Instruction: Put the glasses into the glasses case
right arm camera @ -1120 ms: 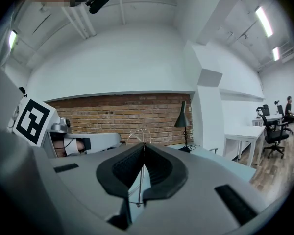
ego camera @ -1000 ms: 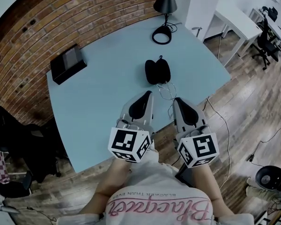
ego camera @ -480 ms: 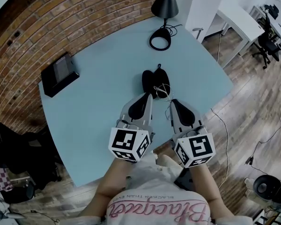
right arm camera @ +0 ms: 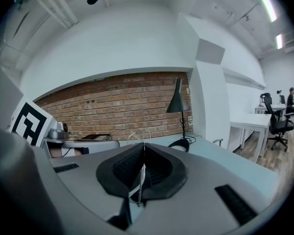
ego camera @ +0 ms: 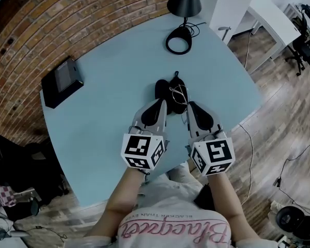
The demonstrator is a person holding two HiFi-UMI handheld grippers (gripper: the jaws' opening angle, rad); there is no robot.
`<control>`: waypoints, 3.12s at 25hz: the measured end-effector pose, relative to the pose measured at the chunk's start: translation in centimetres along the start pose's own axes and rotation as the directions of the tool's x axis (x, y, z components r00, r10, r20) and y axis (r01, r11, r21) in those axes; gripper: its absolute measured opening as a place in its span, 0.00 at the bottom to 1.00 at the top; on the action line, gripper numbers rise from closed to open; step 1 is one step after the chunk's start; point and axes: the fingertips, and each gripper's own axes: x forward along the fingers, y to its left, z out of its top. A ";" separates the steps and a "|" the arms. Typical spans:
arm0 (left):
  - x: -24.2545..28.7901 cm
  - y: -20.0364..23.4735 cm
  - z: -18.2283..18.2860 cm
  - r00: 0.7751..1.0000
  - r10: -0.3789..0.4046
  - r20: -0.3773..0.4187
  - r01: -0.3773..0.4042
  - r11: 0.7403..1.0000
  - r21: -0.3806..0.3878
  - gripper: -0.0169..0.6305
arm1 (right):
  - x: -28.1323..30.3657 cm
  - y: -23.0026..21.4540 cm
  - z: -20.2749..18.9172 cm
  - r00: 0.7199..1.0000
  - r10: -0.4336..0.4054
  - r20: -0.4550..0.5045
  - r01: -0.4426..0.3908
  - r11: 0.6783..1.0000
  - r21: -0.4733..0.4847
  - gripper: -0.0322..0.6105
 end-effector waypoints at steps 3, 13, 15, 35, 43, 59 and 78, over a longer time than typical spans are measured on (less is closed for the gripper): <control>2.3 0.6 -1.6 0.999 0.009 -0.048 -0.010 1.000 -0.026 0.04 | 2.1 -1.7 -1.6 0.999 0.003 -0.052 -0.002 1.000 0.010 0.07; 7.7 3.8 -6.2 0.986 0.041 -0.161 -0.053 0.996 -0.075 0.04 | 8.8 -5.0 -8.6 0.974 -0.013 -0.227 0.033 0.996 0.084 0.07; 8.3 4.4 -7.0 0.982 0.047 -0.184 -0.063 0.994 -0.084 0.04 | 9.8 -5.7 -10.0 0.962 -0.031 -0.271 0.059 0.994 0.097 0.07; 10.2 7.7 -10.3 0.964 0.055 -0.261 -0.087 0.990 -0.114 0.04 | 13.7 -7.8 -17.1 0.864 -0.173 -0.472 0.215 0.976 0.035 0.07; 9.4 7.9 -9.9 0.966 0.061 -0.253 -0.094 0.989 -0.118 0.04 | 14.0 -7.0 -17.2 0.884 -0.117 -0.453 0.164 0.984 0.067 0.07; 5.8 6.1 -6.6 0.984 0.065 -0.167 -0.085 0.990 -0.114 0.04 | 9.0 -3.5 -9.1 0.969 0.035 -0.244 -0.014 0.996 0.088 0.07; -1.5 -0.6 2.3 0.996 -0.035 0.081 0.031 0.998 0.053 0.04 | -0.6 1.8 3.1 0.993 0.099 0.068 -0.093 0.992 -0.090 0.06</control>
